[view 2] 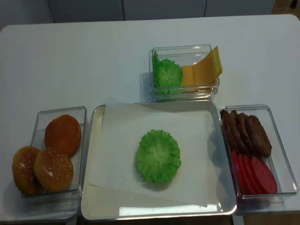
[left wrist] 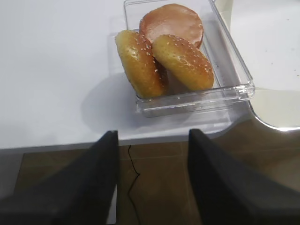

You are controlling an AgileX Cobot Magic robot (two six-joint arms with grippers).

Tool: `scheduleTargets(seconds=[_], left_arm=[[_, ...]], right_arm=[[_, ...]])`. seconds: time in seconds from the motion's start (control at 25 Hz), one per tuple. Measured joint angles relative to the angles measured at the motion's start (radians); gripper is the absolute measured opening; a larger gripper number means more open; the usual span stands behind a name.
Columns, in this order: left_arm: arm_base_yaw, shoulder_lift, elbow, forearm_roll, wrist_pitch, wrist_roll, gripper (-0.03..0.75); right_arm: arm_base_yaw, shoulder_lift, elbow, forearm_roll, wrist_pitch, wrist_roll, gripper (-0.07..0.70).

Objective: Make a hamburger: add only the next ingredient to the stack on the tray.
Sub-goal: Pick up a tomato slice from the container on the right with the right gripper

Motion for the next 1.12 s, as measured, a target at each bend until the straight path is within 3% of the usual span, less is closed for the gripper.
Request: scheduleTargets(seconds=[1.12], left_arm=[[0.000,0.000,0.000,0.000,0.000,0.000,0.355]], right_arm=[[0.000,0.000,0.000,0.000,0.000,-0.004,0.449]])
